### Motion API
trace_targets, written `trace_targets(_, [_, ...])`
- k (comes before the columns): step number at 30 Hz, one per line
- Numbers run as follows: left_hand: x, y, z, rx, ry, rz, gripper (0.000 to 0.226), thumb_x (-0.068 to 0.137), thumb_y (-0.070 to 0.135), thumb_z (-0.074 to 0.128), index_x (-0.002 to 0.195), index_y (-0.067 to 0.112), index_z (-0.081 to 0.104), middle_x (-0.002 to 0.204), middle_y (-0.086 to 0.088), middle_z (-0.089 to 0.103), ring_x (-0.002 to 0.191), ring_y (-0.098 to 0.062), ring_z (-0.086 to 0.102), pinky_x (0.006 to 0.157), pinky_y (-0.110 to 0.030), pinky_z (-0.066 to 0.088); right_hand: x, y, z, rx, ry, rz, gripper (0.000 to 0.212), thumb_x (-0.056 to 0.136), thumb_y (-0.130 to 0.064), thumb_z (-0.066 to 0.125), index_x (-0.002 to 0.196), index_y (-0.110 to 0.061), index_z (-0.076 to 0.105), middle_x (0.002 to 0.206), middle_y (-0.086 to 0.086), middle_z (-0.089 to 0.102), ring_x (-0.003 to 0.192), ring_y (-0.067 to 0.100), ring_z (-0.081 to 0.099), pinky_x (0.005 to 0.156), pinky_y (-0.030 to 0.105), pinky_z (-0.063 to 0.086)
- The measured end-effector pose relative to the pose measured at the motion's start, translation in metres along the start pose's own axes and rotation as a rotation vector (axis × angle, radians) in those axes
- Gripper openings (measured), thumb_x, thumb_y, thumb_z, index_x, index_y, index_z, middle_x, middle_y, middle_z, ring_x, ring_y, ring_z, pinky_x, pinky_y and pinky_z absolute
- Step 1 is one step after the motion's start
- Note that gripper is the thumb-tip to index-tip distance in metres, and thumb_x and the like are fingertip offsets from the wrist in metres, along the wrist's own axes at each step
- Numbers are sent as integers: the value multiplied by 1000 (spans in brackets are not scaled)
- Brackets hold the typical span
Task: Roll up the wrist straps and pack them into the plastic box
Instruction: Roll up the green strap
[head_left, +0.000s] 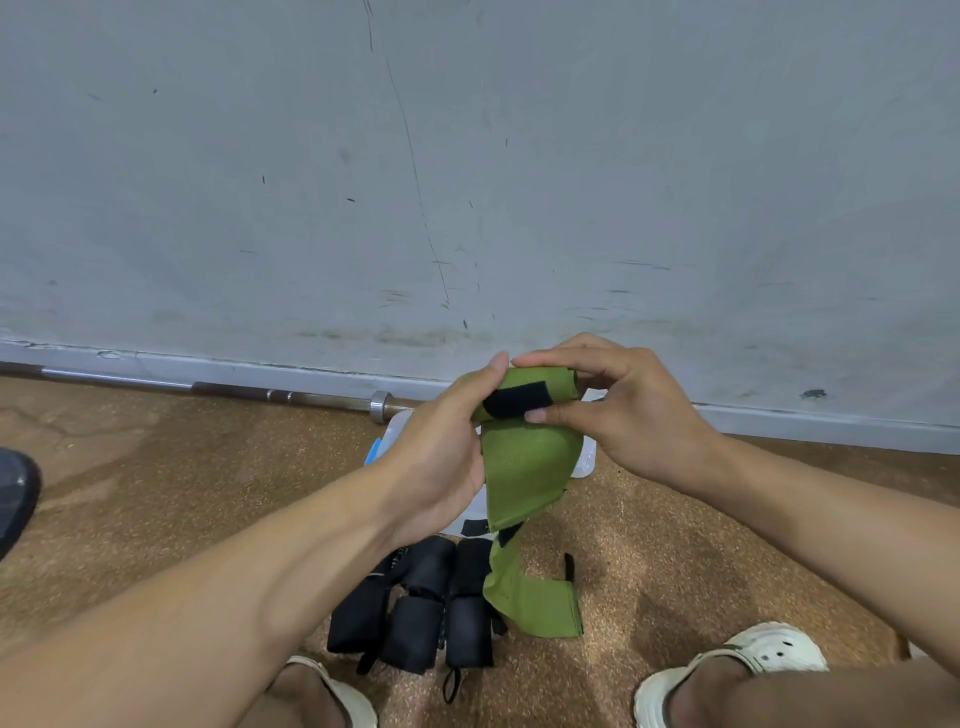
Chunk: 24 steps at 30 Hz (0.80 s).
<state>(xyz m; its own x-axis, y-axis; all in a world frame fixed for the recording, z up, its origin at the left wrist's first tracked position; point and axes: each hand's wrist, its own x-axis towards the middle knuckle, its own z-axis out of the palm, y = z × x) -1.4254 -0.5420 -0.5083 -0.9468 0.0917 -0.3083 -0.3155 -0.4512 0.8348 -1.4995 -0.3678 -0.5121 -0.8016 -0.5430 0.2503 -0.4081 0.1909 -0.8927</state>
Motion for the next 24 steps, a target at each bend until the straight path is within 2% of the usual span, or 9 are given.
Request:
trace_targets(4, [2,1,-1,-49,88,56,40,107,23,50,140,0,53,129,-21,68,118,-34,67,100,-46,56,0,2,2,-75,-59,36,56,83,-10,83,128,-40,69,112,-3,64,104,18,64,90,31,52])
trace_targets(6, [3,5,-1,-82,161,79,39,103,13,55,141,6,50,127,-20,69,116,-32,69,96,-42,58,0,1,3,-55,-103,123,66,88,-19,80,143,-45,55,122,-12,60,112,13,63,87,20,52])
trace_targets(9, [3,7,-1,-49,193,100,48,100,4,57,145,14,46,122,-20,71,111,-30,72,94,-40,57,1,-5,7,56,-102,276,78,94,-37,70,159,-38,28,132,-32,56,111,-4,63,84,5,46])
trace_targets(12, [2,5,0,27,180,111,53,100,0,56,148,20,45,117,-20,73,108,-30,73,100,-43,55,0,-9,15,40,-137,344,85,94,-60,54,163,-40,8,150,-24,48,124,-9,49,91,7,37])
trace_targets(15, [1,2,-1,92,178,124,52,100,1,54,146,25,48,118,-18,74,109,-31,72,106,-48,51,-2,-9,19,14,-184,381,87,95,-65,44,161,-42,-8,145,-28,39,127,-8,40,88,5,34])
trace_targets(18, [-1,-1,-3,132,159,123,53,100,1,53,146,26,49,121,-14,73,111,-29,71,106,-47,51,-2,-7,16,4,-229,386,85,94,-67,45,158,-50,-8,136,-33,42,129,-4,44,98,13,34])
trace_targets(21, [-1,-2,-6,206,167,123,57,99,-4,55,145,29,49,121,-7,67,108,-25,71,100,-40,55,-3,-2,12,-21,-276,403,78,98,-61,48,157,-57,-3,139,-26,51,125,-2,52,101,17,38])
trace_targets(24, [1,2,-9,246,172,131,67,95,-8,58,149,30,44,125,-9,60,110,-27,69,97,-41,56,-3,1,10,-26,-234,332,74,99,-47,60,159,-49,15,145,-16,55,124,4,60,110,30,46])
